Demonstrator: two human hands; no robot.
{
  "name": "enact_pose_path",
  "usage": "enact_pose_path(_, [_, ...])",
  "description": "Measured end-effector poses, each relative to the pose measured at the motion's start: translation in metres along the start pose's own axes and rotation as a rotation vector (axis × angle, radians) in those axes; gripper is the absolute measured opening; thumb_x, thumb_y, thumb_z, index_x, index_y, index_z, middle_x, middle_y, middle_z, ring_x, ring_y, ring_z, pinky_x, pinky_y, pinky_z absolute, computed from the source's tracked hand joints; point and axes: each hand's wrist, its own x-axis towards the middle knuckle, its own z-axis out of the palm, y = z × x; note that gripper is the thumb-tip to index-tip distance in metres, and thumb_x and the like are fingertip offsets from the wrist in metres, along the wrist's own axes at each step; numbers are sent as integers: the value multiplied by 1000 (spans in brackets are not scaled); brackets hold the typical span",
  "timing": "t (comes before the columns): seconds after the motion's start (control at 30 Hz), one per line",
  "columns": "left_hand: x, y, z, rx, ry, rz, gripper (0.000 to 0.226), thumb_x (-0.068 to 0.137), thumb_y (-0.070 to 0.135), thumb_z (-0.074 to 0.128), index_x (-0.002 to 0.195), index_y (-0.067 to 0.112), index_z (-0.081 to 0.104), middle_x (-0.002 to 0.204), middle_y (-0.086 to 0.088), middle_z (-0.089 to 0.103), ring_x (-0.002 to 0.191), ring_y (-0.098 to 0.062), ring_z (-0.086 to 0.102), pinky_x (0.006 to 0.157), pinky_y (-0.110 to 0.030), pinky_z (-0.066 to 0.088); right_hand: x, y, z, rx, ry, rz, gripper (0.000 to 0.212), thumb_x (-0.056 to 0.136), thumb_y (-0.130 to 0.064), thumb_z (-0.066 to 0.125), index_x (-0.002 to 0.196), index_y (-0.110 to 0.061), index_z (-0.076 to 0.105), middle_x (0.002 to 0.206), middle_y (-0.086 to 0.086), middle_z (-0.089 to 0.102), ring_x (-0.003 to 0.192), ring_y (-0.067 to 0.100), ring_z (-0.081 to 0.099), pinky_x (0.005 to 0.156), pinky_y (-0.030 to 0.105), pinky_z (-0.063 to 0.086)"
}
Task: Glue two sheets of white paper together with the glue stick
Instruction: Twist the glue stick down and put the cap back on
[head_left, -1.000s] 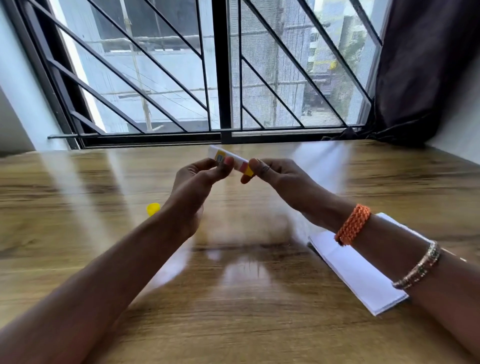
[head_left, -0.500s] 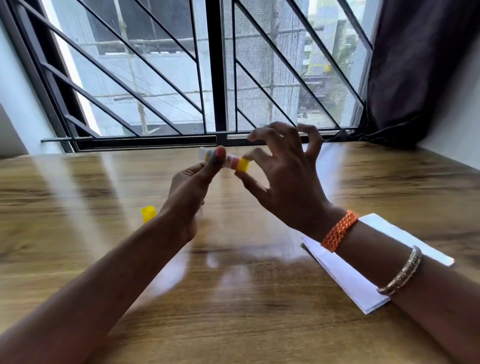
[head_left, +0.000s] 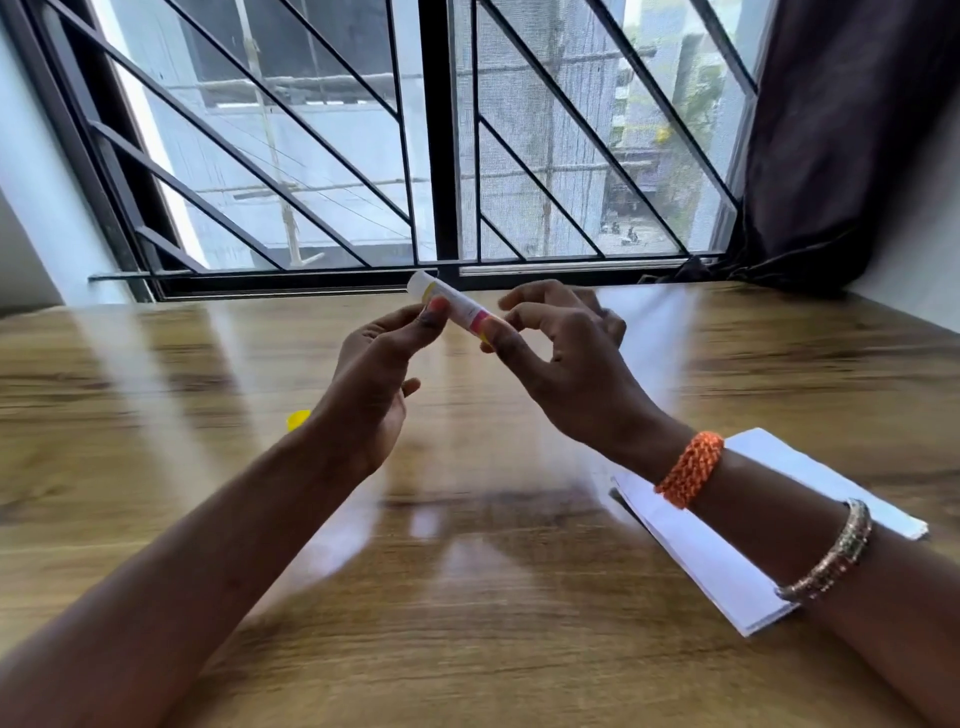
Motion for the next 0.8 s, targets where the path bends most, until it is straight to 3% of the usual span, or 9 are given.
enact_pose_path(0.13, [3,-4,-2,20,89,5,11,71,38,68,65,29,73,64,32,67,95,4,47,90,-38,33,-1,-1,0,-208,118,-75,29,87,-49,56,89,-25,71,120,-5,55,118,16,36,81,24,8])
enact_pose_path(0.27, [6,-8,-1,-24,70,-5,7,75,32,66,76,26,69,64,29,68,92,4,50,85,-34,36,0,2,3,-146,23,-3,29,88,-48,55,97,-24,68,121,-3,54,118,17,37,80,25,11])
enact_pose_path(0.37, [6,-7,1,-60,31,-9,6,82,27,60,82,25,65,64,27,68,91,4,51,77,-29,35,4,2,0,203,-219,153,28,94,-40,50,104,-20,67,115,-3,61,111,9,49,92,32,32])
enact_pose_path(0.4, [6,-7,1,-60,20,-7,7,84,27,58,82,25,65,64,27,68,91,4,51,76,-29,35,4,0,-3,389,-326,202,29,95,-36,49,104,-17,68,112,-4,64,106,2,53,88,27,39])
enact_pose_path(0.47, [6,-6,1,-30,16,1,9,84,28,57,82,25,65,66,26,68,91,4,51,77,-29,35,3,-1,-7,568,-431,259,27,95,-31,50,102,-15,70,114,-2,67,106,-3,54,83,17,41])
enact_pose_path(0.53, [5,-5,0,10,37,10,10,80,33,60,80,26,67,70,25,69,92,4,51,80,-31,34,2,-1,-8,601,-427,287,24,93,-33,53,97,-18,72,116,-2,67,107,-4,53,82,17,39])
enact_pose_path(0.63, [4,-7,0,64,77,12,14,75,38,65,69,28,71,63,28,67,89,4,49,77,-31,34,1,-1,-3,330,-261,254,24,85,-44,61,94,-25,72,115,-7,66,114,8,52,98,35,31])
enact_pose_path(0.73, [0,-7,2,90,107,4,21,75,41,66,55,37,72,56,33,63,85,4,48,75,-26,34,-4,-1,-1,-282,10,-43,22,81,-46,65,93,-28,71,117,-10,60,122,17,42,96,36,13])
enact_pose_path(0.8, [-1,-7,3,70,111,-12,20,75,42,65,59,33,73,61,30,66,90,3,48,78,-30,36,-7,-3,-2,-447,108,-186,23,80,-44,64,93,-26,71,116,-7,60,122,20,43,98,39,11])
